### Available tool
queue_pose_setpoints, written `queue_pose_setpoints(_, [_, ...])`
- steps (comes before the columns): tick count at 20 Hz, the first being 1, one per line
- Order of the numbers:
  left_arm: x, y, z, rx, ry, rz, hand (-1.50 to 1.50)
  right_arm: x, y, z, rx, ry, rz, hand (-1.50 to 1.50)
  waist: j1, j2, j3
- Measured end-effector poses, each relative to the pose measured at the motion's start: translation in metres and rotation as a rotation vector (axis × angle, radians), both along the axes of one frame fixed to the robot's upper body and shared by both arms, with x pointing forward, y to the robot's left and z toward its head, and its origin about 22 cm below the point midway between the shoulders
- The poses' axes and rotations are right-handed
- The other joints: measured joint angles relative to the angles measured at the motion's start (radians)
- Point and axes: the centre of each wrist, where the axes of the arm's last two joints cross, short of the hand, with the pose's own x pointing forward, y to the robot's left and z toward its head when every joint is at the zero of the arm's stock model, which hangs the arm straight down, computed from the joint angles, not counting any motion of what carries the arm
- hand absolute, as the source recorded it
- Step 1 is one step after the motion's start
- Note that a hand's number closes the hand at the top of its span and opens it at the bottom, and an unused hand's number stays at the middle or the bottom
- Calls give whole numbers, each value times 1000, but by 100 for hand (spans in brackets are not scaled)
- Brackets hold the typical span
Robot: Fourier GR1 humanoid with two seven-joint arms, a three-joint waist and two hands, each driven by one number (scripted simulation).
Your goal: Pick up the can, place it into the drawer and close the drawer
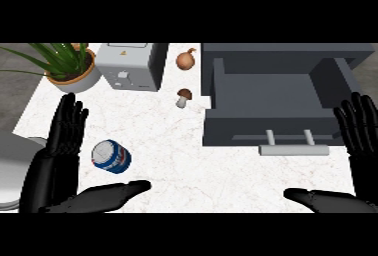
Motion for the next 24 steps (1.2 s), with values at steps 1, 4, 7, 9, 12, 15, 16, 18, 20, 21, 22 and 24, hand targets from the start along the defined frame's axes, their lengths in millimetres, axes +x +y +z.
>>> queue_pose_setpoints(1, [-3, -1, 2, 3, 18, 7, -150, -4, -2, -1, 0, 11, -7, -150, 0, -1, 0])
queue_pose_setpoints(4, [-15, -10, 10, 0, 43, 18, -150, -10, -6, -5, 5, 27, -15, -150, 1, -1, 0])
queue_pose_setpoints(7, [-16, -10, 14, -13, 61, 34, -150, -14, -11, -13, 11, 36, -18, -150, 0, -1, 0])
queue_pose_setpoints(9, [-16, -10, 14, -22, 67, 46, -150, -14, -13, -18, 13, 43, -19, -150, 1, -1, 0])
queue_pose_setpoints(12, [-19, -8, 19, -44, 79, 66, -150, -22, -17, -24, 7, 45, -22, -150, 0, -1, 0])
queue_pose_setpoints(15, [-15, -7, 17, -52, 93, 91, -150, -26, -17, -23, 10, 45, -25, -150, 0, -1, 0])
queue_pose_setpoints(16, [-12, -3, 15, -52, 97, 100, -150, -25, -21, -24, 8, 45, -27, -150, 0, -1, 0])
queue_pose_setpoints(18, [-11, 0, 7, -49, 105, 105, -150, -25, -24, -26, 11, 41, -27, -150, 0, -1, 0])
queue_pose_setpoints(20, [-10, 1, 4, -50, 109, 105, -150, -21, -27, -26, 10, 38, -27, -150, 1, -1, -1])
queue_pose_setpoints(21, [-8, 1, 1, -50, 111, 106, -150, -20, -29, -29, 9, 38, -26, -150, 1, -1, -1])
queue_pose_setpoints(22, [-4, 1, -4, -53, 113, 109, -150, -20, -29, -28, 4, 41, -25, -150, 0, -1, 0])
queue_pose_setpoints(24, [2, 4, -10, -55, 117, 112, -150, -24, -31, -30, 0, 36, -31, -150, 0, 0, -1])
